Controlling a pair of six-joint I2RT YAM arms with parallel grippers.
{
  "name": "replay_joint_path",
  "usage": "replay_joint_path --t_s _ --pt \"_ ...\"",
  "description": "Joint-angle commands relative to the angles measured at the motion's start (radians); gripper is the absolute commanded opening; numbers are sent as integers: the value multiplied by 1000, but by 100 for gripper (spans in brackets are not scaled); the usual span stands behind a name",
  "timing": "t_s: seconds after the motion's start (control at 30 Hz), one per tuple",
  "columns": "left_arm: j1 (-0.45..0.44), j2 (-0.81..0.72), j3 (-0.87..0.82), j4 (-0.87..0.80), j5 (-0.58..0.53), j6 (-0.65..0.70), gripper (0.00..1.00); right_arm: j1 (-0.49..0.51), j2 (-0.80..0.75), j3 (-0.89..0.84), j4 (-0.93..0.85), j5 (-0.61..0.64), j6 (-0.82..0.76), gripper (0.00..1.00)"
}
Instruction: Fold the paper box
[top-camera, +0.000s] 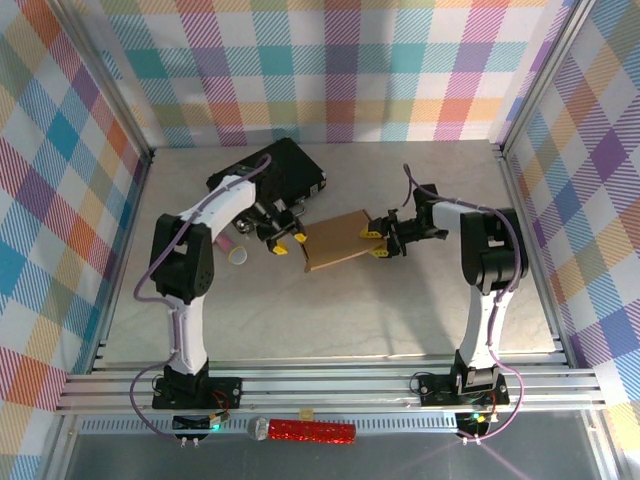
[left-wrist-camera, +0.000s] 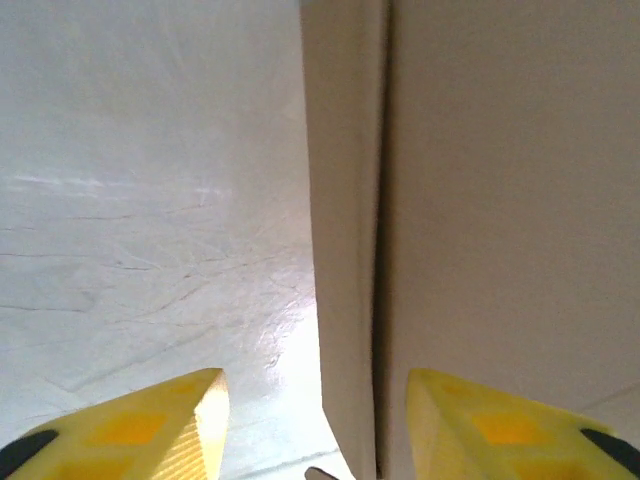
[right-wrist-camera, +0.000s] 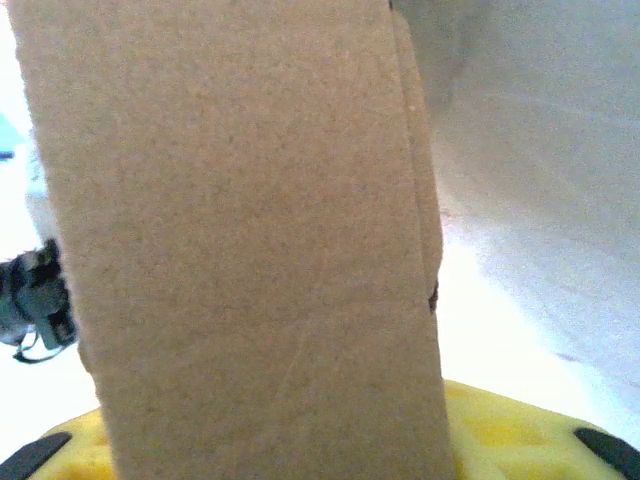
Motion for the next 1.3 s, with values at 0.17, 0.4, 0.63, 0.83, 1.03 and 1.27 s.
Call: replay_joint_path --t_s 0.17,0.4,0.63,0.83,1.03,1.27 --pt "23 -346 -354 472 -86 -526 63 5 -118 52 -77 21 352 42" --pt "5 -348 -501 784 -61 -823 71 8 -132 72 -175 -12 517 41" --pt "-25 -279 -535 875 -25 -1005 74 8 -131 74 -227 -31 555 43" --pt "-37 -263 -580 913 27 -1117 74 5 -118 70 -200 -44 592 43" --pt "-34 -273 -623 929 36 -1180 74 -5 -96 75 -190 -52 601 42" --pt "-44 -229 -691 1137 38 -1351 74 -4 -86 73 -188 -61 607 41"
